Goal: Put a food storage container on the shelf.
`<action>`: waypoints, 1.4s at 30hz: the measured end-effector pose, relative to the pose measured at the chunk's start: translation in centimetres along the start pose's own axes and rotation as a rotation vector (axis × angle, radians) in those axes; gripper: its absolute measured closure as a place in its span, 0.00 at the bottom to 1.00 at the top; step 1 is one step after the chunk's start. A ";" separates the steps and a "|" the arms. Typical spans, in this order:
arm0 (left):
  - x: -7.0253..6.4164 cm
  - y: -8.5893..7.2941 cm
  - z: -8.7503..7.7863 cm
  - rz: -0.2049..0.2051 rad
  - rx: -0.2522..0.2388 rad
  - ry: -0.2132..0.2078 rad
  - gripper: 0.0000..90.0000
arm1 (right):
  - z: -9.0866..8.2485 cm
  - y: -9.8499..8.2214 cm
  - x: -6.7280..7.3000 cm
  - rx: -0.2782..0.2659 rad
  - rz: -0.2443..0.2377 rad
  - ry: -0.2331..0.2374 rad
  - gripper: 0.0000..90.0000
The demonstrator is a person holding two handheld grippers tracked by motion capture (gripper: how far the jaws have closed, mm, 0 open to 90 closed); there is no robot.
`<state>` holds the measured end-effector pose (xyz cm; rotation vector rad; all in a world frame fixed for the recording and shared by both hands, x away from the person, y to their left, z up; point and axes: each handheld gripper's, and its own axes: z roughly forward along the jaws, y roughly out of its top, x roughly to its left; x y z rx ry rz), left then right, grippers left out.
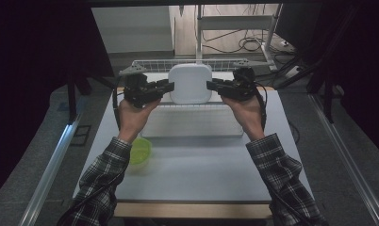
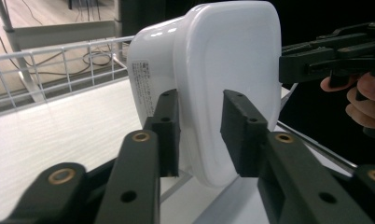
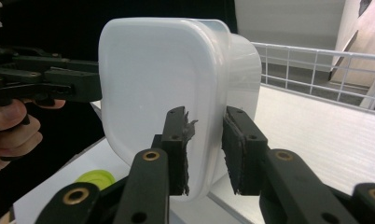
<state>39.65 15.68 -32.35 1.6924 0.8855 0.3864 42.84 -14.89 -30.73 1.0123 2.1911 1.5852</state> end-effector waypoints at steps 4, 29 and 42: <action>0.1 0.1 0.4 0.010 -0.010 0.005 0.66 | 0.3 0.2 0.0 0.002 -0.017 -0.013 0.74; 0.9 -0.2 2.3 0.029 0.000 0.056 0.57 | 2.0 0.4 -0.2 0.023 -0.066 -0.074 0.61; 1.6 0.4 2.9 -0.003 0.014 0.060 0.45 | 2.8 0.7 -0.5 0.016 -0.067 -0.106 0.57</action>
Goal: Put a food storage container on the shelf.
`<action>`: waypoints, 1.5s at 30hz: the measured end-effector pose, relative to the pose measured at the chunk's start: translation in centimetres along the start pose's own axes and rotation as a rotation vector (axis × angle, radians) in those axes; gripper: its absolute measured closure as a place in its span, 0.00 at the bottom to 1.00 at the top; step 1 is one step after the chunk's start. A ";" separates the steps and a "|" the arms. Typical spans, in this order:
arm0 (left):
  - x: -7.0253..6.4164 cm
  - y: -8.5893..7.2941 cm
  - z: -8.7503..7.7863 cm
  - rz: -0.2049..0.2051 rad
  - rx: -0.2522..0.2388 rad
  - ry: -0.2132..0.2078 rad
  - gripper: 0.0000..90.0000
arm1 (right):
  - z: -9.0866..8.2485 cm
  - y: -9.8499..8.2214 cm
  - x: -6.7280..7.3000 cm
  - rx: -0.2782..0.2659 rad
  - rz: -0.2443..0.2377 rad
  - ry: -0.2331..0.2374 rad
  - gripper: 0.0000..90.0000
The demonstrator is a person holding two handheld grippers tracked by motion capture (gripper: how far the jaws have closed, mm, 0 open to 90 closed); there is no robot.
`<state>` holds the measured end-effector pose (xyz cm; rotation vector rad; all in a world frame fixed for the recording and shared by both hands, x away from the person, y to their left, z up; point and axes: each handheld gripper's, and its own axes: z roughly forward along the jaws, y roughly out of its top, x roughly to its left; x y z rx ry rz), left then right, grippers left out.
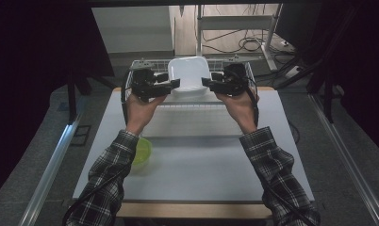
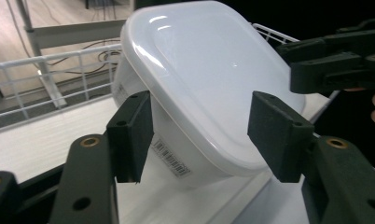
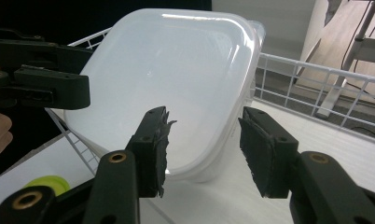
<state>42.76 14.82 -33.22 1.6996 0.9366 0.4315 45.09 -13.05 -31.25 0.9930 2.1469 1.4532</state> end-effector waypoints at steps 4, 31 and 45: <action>0.4 0.2 0.2 -0.010 -0.002 0.016 0.44 | 0.1 0.1 0.0 -0.003 0.002 0.004 0.57; -0.4 0.2 0.2 0.065 -0.016 0.019 0.23 | -1.0 -0.6 -0.6 -0.073 0.026 0.015 0.36; -2.0 -2.8 -2.4 0.078 -0.005 -0.051 0.09 | -2.6 -3.1 0.5 -0.041 -0.006 0.066 0.23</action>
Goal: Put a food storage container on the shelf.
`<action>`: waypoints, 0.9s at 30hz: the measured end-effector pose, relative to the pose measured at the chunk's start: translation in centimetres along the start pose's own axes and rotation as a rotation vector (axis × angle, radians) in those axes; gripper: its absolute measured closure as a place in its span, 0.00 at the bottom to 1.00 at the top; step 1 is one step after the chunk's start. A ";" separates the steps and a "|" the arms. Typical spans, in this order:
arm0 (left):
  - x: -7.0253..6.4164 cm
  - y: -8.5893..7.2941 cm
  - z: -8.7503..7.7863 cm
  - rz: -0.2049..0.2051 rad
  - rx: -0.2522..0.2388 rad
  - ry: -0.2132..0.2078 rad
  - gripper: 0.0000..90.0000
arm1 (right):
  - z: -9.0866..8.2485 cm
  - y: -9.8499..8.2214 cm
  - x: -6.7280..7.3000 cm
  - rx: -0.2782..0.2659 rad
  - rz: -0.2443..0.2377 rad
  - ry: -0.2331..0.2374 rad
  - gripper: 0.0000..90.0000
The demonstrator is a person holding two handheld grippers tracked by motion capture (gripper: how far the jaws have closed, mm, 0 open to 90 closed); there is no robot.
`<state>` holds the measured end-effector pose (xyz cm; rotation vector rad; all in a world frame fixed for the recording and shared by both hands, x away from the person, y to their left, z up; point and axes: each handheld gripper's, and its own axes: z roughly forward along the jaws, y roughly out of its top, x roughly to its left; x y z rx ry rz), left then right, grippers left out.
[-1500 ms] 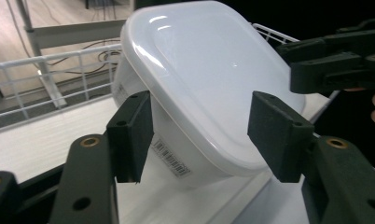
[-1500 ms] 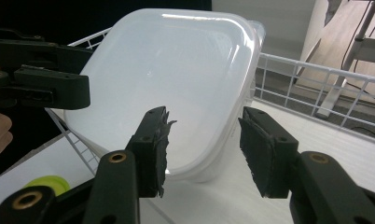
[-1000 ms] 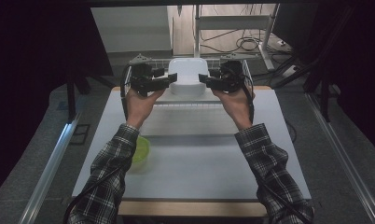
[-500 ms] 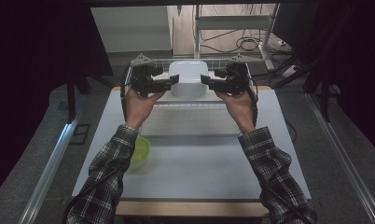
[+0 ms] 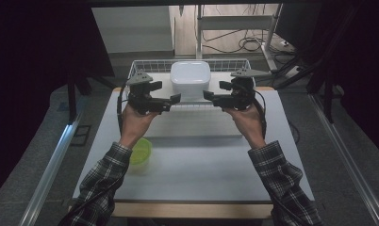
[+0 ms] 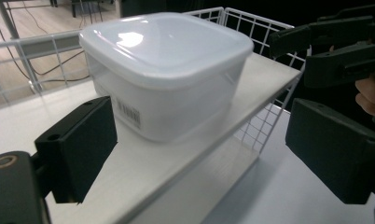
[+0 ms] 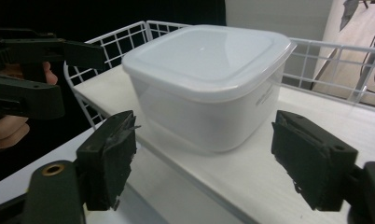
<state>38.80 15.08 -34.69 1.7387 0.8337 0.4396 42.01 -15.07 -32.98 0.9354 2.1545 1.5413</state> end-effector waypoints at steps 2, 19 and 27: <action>-0.3 -0.5 -0.3 0.003 0.011 -0.004 0.08 | -0.2 -0.3 0.2 0.001 -0.002 0.014 0.21; -2.8 -5.0 -2.0 0.079 0.065 -0.020 0.04 | -1.8 -4.0 2.6 0.047 -0.076 0.081 0.06; -4.0 -7.3 -2.4 0.103 0.081 -0.048 0.04 | -2.6 -6.0 3.1 0.070 -0.095 0.091 0.01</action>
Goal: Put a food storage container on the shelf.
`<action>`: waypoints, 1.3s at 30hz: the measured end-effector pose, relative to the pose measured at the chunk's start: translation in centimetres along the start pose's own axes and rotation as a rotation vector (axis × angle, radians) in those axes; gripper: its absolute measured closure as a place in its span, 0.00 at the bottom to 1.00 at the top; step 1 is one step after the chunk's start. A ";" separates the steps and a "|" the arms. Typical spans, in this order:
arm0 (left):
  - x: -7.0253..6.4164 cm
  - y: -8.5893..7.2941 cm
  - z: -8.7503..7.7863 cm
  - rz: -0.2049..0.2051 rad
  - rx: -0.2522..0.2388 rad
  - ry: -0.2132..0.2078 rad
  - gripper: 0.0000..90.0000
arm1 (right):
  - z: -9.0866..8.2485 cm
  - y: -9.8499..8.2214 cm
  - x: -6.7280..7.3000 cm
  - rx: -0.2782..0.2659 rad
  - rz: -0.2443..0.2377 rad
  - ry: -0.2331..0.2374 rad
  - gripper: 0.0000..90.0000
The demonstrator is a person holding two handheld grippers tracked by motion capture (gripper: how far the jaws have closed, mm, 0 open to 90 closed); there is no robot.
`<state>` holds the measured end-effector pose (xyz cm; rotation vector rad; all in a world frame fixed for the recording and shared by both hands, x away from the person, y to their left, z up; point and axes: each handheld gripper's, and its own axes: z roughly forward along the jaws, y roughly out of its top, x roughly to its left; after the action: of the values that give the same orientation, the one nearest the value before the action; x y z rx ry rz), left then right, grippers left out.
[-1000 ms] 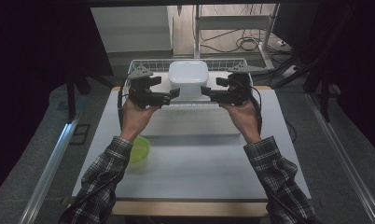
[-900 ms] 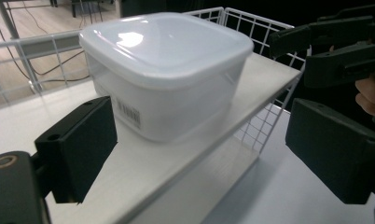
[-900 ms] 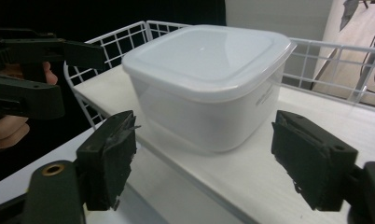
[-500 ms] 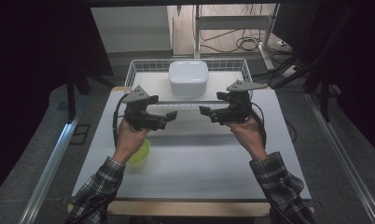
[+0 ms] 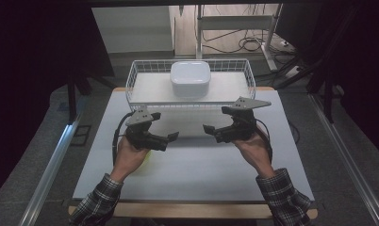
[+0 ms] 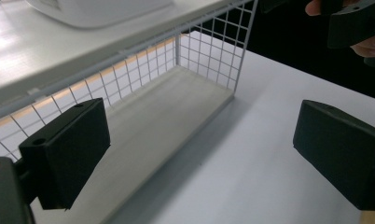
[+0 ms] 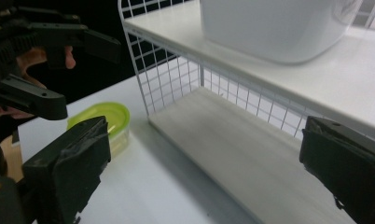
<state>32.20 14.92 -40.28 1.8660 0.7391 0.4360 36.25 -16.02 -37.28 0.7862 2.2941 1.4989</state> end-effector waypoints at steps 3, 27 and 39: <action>-0.5 -0.9 -0.1 -0.002 -0.012 -0.007 0.04 | -0.2 -1.0 0.2 0.023 -0.018 -0.008 0.00; -3.3 -7.5 -0.3 -0.043 0.042 0.015 0.05 | -1.1 -7.7 1.4 0.079 -0.009 -0.079 0.00; -5.2 -10.0 1.0 0.001 0.141 0.005 0.05 | -1.8 -11.4 2.9 0.090 -0.010 -0.047 0.01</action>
<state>26.05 13.49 -49.68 1.9971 0.7901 0.3983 29.71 -19.20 -46.73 0.8235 2.3411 1.3660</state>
